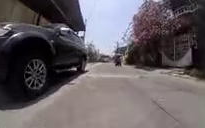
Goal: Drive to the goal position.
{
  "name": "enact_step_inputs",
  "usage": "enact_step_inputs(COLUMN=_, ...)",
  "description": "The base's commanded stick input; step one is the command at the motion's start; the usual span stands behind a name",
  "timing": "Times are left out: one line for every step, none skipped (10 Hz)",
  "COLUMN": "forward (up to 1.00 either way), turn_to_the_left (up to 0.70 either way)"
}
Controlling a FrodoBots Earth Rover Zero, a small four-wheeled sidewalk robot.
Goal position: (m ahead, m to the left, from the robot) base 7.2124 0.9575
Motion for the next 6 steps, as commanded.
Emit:
enact_step_inputs(forward=1.00, turn_to_the_left=0.00)
enact_step_inputs(forward=1.00, turn_to_the_left=0.00)
enact_step_inputs(forward=1.00, turn_to_the_left=-0.01)
enact_step_inputs(forward=1.00, turn_to_the_left=-0.06)
enact_step_inputs(forward=1.00, turn_to_the_left=-0.22)
enact_step_inputs(forward=1.00, turn_to_the_left=-0.33)
